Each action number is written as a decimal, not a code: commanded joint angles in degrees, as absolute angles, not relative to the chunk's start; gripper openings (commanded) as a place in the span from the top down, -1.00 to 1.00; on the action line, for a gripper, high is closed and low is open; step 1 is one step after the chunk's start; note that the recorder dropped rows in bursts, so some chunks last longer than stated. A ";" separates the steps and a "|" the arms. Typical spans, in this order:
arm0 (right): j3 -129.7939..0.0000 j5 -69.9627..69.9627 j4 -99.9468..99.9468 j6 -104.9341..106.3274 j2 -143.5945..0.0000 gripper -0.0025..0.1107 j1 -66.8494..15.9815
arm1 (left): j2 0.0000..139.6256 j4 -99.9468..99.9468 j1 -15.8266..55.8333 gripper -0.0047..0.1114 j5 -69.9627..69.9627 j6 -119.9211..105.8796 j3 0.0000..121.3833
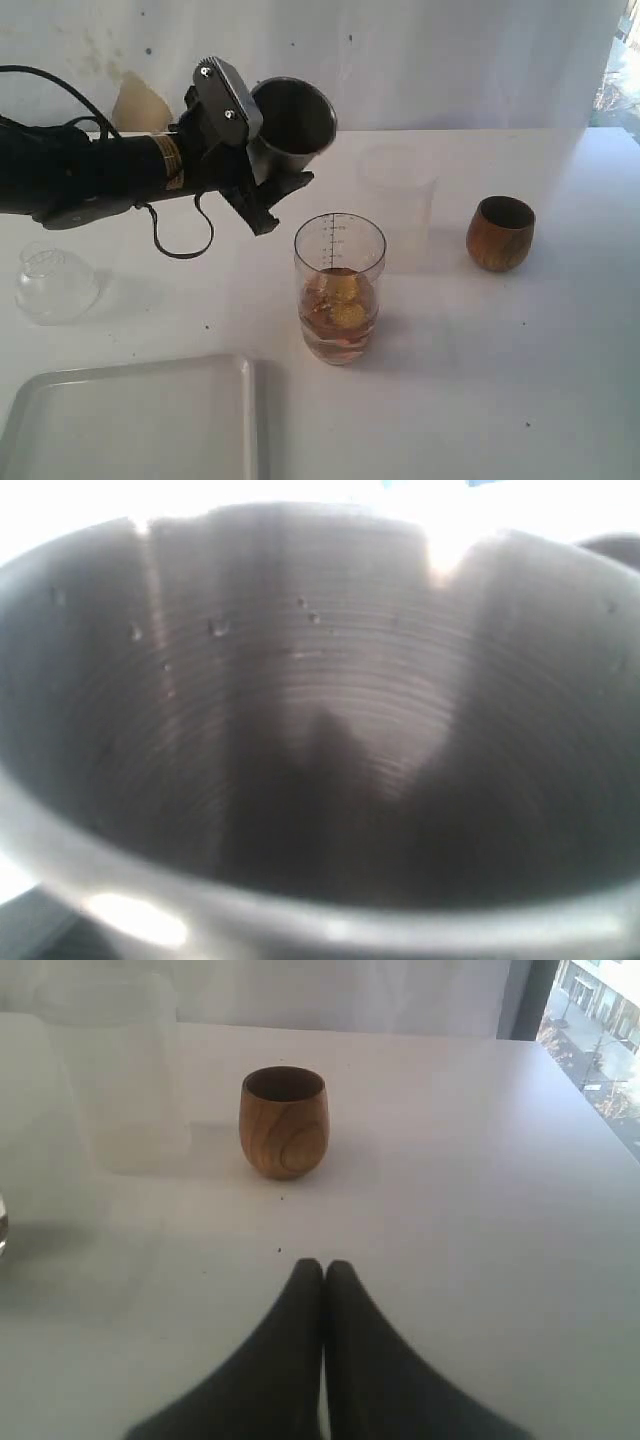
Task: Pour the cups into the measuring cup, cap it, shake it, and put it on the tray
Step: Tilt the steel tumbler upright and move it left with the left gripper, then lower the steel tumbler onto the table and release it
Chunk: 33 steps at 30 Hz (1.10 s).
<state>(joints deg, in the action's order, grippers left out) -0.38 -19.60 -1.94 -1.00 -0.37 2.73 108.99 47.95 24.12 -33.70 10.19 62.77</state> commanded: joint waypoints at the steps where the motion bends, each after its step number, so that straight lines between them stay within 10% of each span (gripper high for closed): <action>1: 0.00 -19.53 -1.93 -1.35 0.00 0.96 2.44 | 112.59 36.42 22.29 0.92 -36.47 19.72 63.29; 33: 0.00 -19.53 -1.93 -1.35 0.00 0.96 2.44 | 128.66 17.74 16.29 0.92 -49.45 16.56 63.39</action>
<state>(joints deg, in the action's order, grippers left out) -0.38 -19.60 -1.94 -1.03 -0.37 2.73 128.90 18.55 16.47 -49.18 15.78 63.11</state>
